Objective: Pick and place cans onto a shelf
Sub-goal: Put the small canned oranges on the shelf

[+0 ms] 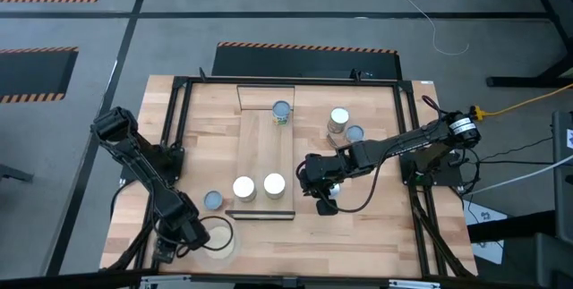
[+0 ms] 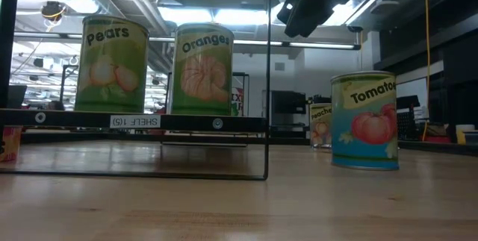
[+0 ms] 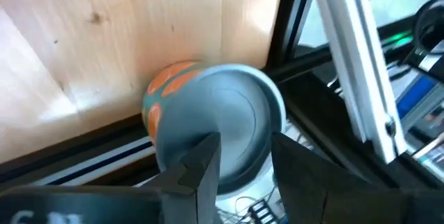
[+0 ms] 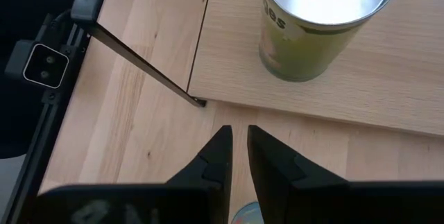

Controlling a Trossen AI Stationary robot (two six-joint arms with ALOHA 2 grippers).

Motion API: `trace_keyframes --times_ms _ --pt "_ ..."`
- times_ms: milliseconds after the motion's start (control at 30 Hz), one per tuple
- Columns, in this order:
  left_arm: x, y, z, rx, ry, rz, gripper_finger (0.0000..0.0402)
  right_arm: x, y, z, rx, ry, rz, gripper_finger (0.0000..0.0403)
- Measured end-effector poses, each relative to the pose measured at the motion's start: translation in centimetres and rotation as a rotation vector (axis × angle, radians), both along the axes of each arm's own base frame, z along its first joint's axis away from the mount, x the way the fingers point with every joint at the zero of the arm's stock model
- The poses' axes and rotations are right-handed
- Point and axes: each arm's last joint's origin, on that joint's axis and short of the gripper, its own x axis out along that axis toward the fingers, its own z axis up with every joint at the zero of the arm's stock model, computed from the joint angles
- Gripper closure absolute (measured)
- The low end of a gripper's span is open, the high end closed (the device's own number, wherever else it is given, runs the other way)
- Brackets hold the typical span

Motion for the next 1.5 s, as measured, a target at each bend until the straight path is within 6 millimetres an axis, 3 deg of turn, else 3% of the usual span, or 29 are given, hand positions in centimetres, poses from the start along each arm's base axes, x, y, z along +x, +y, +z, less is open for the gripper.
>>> trace_keyframes --times_ms 433,933,1167,1500 --pt "1.1 0.5 -0.2 0.124 -0.074 0.161 0.0278 0.0 0.0 0.0 0.0 0.0 0.0 0.0351" --pt "0.9 0.6 -0.1 0.088 0.01 0.143 0.0278 0.0 0.0 0.0 -0.002 0.0 0.002 0.0351" --pt "0.4 0.6 0.1 0.041 0.128 0.114 0.0278 0.0 0.0 0.0 -0.002 0.0 0.002 0.0351" --pt "0.1 0.4 0.0 0.046 0.12 0.1 0.0278 0.0 0.0 0.0 -0.002 0.0 0.002 0.0351"
